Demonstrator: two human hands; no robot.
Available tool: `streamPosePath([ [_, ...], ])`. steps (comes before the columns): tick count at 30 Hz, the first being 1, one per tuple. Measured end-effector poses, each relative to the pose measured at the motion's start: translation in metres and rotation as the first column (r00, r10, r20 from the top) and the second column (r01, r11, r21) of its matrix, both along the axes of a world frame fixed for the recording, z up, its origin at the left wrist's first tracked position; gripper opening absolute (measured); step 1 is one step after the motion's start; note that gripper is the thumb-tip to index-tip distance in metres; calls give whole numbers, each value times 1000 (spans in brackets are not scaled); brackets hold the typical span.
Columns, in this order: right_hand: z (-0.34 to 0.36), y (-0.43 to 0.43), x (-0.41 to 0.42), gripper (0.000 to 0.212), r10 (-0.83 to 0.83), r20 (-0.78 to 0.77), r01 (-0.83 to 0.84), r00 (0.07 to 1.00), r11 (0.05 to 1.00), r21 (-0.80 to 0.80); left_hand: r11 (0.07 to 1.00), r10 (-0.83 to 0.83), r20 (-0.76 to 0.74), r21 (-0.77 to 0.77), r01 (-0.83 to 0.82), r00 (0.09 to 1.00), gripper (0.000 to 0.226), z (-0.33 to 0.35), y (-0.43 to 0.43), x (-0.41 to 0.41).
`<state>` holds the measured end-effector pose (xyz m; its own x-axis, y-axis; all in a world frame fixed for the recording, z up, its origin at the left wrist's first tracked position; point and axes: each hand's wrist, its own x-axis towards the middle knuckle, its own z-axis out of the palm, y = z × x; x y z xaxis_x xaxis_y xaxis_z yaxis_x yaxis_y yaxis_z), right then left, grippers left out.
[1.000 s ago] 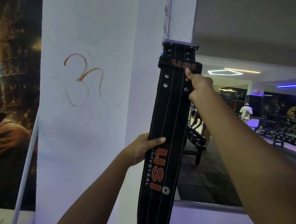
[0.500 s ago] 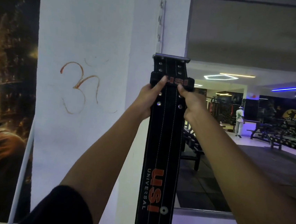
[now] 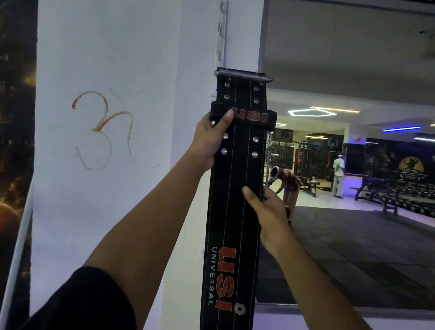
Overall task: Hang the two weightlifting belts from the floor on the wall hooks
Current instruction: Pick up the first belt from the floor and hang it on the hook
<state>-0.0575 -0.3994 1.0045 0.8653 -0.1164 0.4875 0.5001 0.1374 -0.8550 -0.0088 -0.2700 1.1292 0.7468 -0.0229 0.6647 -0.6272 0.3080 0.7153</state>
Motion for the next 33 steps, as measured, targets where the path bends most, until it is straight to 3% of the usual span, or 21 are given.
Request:
streamPosePath([
  [5, -43, -2, -2, 35, 58, -86, -64, 995, 995, -71, 1000, -24, 21, -2, 24, 999, 37, 9, 3, -6],
  [8, -31, -3, 2, 23, 41, -54, -42, 998, 999, -8, 1000, -11, 18, 1, 11, 1000, 44, 10, 4, -7],
  [11, -22, -2, 1, 25, 74, -22, -75, 997, 997, -11, 1000, 4, 16, -11, -4, 1000, 44, 13, 7, -10],
  [15, -58, -1, -3, 29, 111, -154, -127, 982, 987, -101, 1000, 2, 22, -6, -2, 1000, 45, 12, 10, -11],
  [21, -25, 2, 2, 20, 91, -39, -90, 995, 996, 17, 999, -5, 13, -34, 5, 1000, 46, 13, 14, -16],
  [28, -11, 16, -2, 15, -41, -65, 40, 997, 999, -14, 999, -11, 12, -32, 11, 1000, 43, 2, 15, -19],
  [30, 25, 19, -4, 22, -121, -21, 121, 992, 992, -20, 999, -9, 1, -39, 9, 1000, 41, -5, 13, -18],
  [33, 69, 24, -6, 55, -163, 14, 163, 987, 987, -7, 999, -9, -20, -31, 8, 1000, 36, -10, 10, -21],
])
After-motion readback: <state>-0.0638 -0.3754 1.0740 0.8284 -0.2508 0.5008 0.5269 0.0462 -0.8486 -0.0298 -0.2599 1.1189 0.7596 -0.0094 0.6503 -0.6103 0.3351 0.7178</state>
